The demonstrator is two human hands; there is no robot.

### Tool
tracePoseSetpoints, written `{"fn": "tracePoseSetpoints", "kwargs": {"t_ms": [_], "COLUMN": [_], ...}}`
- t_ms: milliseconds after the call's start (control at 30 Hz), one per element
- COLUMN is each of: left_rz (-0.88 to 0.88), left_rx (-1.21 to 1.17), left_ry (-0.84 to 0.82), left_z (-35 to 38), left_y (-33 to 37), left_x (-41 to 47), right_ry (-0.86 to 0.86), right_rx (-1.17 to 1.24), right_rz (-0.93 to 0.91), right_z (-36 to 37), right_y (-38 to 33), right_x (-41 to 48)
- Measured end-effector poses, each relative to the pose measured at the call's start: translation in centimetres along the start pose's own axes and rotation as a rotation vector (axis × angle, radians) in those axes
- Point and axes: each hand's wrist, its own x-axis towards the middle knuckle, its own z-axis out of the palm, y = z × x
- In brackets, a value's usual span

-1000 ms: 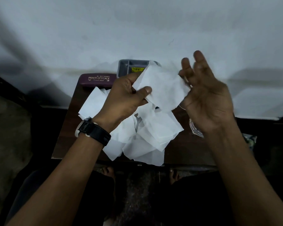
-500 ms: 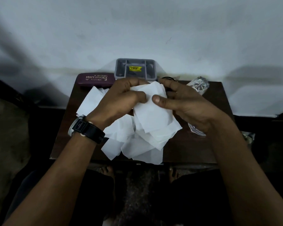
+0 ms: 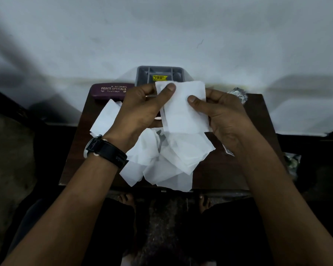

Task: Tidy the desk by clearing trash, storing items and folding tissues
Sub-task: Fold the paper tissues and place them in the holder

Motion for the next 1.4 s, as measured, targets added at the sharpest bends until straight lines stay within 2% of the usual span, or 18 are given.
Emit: {"fn": "tracePoseSetpoints", "kwargs": {"t_ms": [200,333,467,533,567,633,700,767,867,933,1167,1233,1300,1400], "left_rz": [-0.134,-0.221,-0.237,-0.196,-0.179,-0.143,-0.095,-0.061,0.023,0.035,0.041,0.034,0.033,0.04], "left_rx": [-0.288,-0.496,-0.47,-0.458,-0.437,-0.329,-0.191,0.091,0.798,1.017,1.038,1.016,0.98,0.858], "left_ry": [-0.148,-0.212,-0.176,-0.088,-0.011,0.152,0.213,0.196,0.108,0.112,0.18,0.205,0.212,0.182], "left_z": [1.4,1.9,1.5,1.1,0.8,0.2,-0.6,-1.4,-2.7,-3.0,-3.8,-3.9,-4.0,-4.0], "left_y": [-0.3,-0.5,-1.1,-1.4,-1.5,-1.6,-1.9,-2.2,-2.3,-2.5,-2.0,-1.8,-1.8,-2.0], "left_x": [-0.6,-0.7,0.0,0.5,0.7,1.2,1.7,2.0,1.5,1.2,1.4,1.3,1.3,1.5], "right_ry": [0.035,-0.011,0.045,0.068,0.077,0.061,-0.012,-0.113,-0.27,-0.303,-0.23,-0.176,-0.134,-0.181], "right_rx": [0.105,0.131,0.001,-0.12,-0.246,-0.692,-1.126,-1.284,-1.395,-1.501,-1.474,-1.481,-1.468,-1.574], "right_rz": [-0.025,0.003,-0.062,-0.031,-0.002,0.026,0.013,-0.02,-0.058,-0.089,0.032,-0.05,-0.209,-0.383], "right_z": [0.9,1.5,1.6,0.7,0.0,-1.5,-2.1,-2.0,-1.4,-1.3,-1.6,-1.2,-0.4,1.2], "right_y": [-0.1,-0.2,-0.1,-0.2,0.0,1.2,2.7,3.9,4.9,5.6,5.8,5.5,5.2,5.5], "right_x": [-0.4,-0.4,-0.1,0.4,0.7,1.7,2.1,2.2,2.4,2.6,2.9,2.7,2.3,1.9]}}
